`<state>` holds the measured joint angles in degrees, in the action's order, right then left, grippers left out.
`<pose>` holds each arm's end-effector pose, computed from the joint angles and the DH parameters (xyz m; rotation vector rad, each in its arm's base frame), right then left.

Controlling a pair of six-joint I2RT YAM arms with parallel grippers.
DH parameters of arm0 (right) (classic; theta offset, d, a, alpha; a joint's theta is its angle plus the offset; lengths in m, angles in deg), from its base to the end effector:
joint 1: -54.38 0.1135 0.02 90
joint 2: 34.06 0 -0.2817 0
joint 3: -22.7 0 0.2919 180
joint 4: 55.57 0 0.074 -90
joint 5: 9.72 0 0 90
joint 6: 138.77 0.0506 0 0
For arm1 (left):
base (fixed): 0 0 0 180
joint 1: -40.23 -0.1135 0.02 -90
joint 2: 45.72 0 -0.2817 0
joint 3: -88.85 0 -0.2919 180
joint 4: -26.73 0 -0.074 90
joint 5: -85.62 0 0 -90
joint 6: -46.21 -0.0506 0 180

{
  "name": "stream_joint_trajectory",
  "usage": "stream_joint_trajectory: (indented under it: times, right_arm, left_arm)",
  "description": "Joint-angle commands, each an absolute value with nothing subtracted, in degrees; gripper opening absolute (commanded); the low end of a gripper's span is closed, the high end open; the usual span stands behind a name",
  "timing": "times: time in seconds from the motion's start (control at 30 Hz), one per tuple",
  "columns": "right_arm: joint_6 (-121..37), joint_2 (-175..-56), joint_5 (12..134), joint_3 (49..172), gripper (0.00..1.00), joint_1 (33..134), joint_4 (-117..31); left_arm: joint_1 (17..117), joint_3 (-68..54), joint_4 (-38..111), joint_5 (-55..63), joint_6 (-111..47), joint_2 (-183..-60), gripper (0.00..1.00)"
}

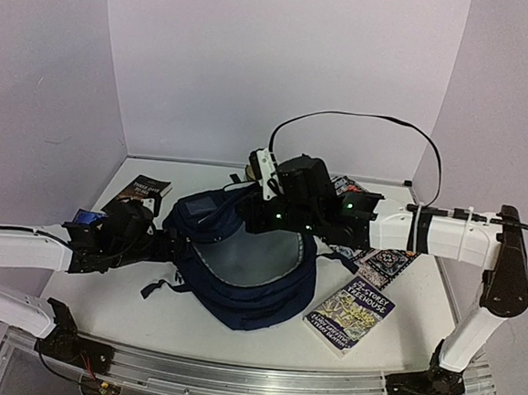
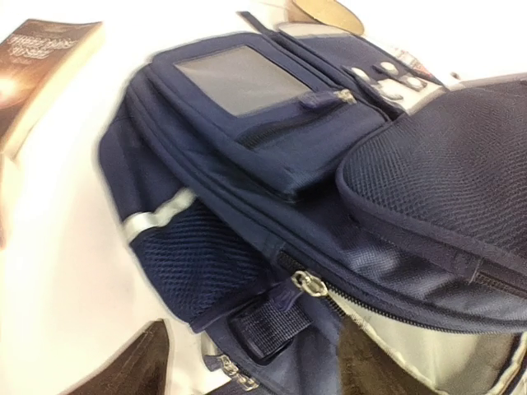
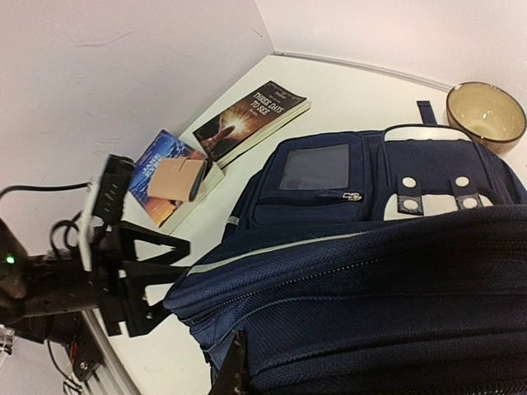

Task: Pack the student bag
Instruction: Unzip the second largest pocket of the student bag, then pick up the card case from the book.

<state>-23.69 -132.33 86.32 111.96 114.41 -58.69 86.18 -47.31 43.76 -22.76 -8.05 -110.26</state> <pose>0.2406 0.4066 0.3338 -0.4533 1.7217 1.0159 0.1981 -0.1819 0.1900 0.0220 2.2254 -0.4404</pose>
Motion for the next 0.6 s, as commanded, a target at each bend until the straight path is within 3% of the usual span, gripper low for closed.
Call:
stream_joint_trajectory:
  times: [0.0,0.07,0.33,0.57]
  right_arm:
    - [-27.4,-133.1,88.2,117.0,0.0,114.1,-64.5]
    - [-27.1,-133.9,87.3,117.1,0.0,114.1,-64.5]
    - [-26.5,-135.3,84.2,116.8,0.0,114.1,-64.4]
    - [-25.8,-136.6,81.8,117.6,0.0,114.1,-65.0]
  left_arm:
    - [80.0,-42.6,53.4,-25.6,-6.3,-108.9,0.93]
    - [77.2,-41.3,55.7,-24.8,-5.4,-109.2,0.99]
    - [67.4,-34.3,65.9,-26.6,-7.0,-113.5,0.99]
    - [65.3,-23.9,74.7,-32.9,-12.7,-126.1,0.99]
